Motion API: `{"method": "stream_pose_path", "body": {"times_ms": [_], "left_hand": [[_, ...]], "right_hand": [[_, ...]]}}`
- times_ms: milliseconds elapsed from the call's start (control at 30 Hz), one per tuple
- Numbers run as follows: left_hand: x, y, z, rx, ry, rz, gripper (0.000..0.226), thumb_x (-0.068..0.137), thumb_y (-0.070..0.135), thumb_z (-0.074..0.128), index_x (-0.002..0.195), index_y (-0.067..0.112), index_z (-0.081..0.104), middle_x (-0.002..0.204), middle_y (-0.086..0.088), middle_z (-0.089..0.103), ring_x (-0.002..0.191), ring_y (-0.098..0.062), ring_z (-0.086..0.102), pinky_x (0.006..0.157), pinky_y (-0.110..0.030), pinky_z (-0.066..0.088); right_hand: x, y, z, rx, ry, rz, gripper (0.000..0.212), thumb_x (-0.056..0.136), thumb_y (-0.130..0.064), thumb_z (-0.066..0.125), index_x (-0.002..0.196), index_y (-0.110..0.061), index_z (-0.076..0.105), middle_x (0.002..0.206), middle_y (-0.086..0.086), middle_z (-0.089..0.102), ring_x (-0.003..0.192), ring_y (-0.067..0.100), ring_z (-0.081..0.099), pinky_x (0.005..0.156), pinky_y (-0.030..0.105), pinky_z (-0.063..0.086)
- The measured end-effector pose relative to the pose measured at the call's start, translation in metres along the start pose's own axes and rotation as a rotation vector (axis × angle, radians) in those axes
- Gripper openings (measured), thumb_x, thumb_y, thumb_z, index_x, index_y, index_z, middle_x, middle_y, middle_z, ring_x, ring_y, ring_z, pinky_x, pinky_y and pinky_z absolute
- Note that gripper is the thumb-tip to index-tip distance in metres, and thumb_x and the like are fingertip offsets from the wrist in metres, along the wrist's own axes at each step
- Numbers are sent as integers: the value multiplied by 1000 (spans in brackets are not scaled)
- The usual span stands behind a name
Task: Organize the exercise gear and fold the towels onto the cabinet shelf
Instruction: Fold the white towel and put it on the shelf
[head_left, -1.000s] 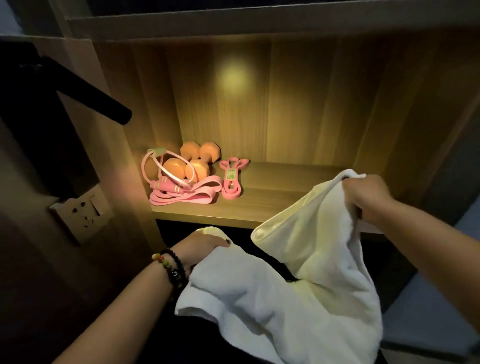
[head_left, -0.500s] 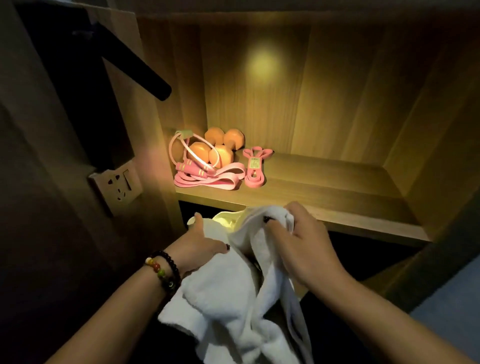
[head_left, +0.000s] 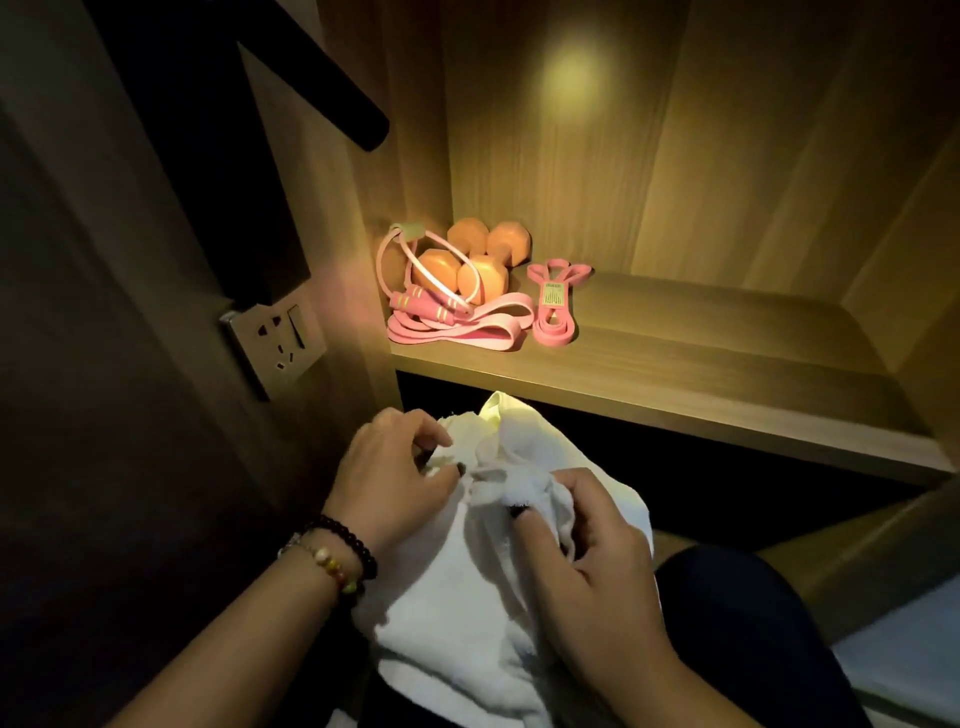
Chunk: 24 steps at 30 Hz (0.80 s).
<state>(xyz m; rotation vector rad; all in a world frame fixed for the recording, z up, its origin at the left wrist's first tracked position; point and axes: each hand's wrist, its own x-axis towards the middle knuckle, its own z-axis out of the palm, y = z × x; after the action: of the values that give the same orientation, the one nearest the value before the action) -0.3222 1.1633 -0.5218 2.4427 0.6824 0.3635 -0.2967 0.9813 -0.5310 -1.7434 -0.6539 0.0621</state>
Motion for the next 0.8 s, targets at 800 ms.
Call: {"method": "stream_pose_path", "body": {"times_ms": [800], "left_hand": [[77, 36, 22, -710, -12, -338, 42, 74, -19, 58, 98, 15, 66, 100, 3, 60, 96, -19, 56, 70, -26, 51]], "right_hand": [[0, 13, -5, -182, -409, -243, 28, 84, -28, 53, 110, -35, 61, 86, -10, 69, 65, 9, 57, 59, 30, 47]]}}
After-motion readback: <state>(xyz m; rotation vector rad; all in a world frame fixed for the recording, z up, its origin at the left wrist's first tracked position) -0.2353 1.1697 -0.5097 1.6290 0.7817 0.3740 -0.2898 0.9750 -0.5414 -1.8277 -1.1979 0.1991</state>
